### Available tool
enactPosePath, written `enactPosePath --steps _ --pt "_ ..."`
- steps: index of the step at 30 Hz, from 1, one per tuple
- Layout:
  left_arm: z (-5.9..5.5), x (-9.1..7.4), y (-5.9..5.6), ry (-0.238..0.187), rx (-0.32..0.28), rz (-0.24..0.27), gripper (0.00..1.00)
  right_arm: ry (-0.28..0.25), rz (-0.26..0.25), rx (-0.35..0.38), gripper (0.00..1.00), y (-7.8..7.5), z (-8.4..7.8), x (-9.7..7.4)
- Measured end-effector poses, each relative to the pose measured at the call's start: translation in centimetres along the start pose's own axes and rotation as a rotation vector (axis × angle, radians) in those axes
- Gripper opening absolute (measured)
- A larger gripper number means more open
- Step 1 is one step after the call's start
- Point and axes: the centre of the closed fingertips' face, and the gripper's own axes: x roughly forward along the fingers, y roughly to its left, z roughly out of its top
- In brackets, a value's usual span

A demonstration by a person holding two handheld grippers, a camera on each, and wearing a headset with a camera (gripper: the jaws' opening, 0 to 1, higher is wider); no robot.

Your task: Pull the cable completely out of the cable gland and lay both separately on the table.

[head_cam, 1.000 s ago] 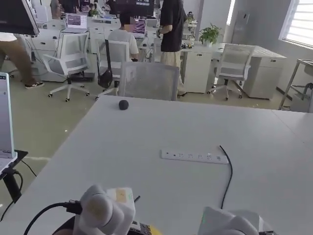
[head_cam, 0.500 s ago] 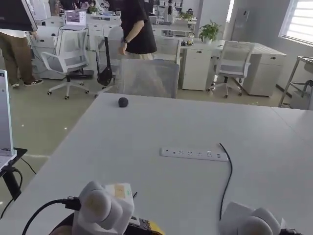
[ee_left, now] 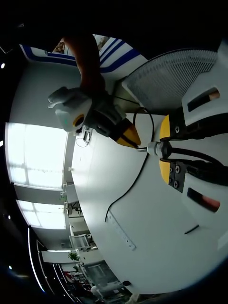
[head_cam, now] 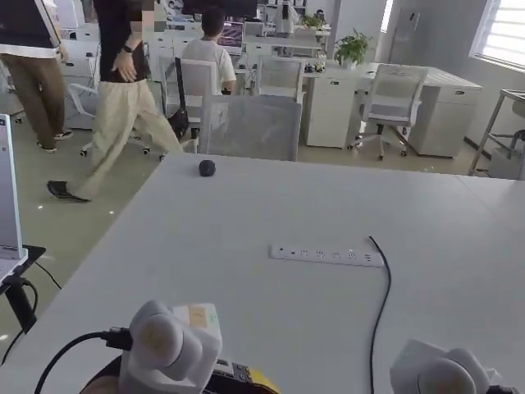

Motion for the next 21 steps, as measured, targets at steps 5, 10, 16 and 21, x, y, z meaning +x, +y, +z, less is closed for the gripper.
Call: enactPosePath --steps 5,10,16,21 --pt "-0.08 0.09 -0.01 0.001 0.0 -0.001 0.15 0.021 -0.021 0.043 0.0 -0.63 -0.7 -0.11" --pt "-0.13 0.1 0.14 0.004 -0.002 -0.001 0.15 0.026 -0.023 0.031 0.0 -0.39 -0.7 -0.2" --pt "-0.42 0.11 0.29 0.018 0.001 0.001 0.15 0.03 -0.02 -0.023 0.0 -0.14 -0.77 -0.12" --pt "-0.83 0.01 0.37 0.028 -0.009 0.004 0.15 0.021 -0.016 -0.004 0.03 -0.05 -0.69 -0.22"
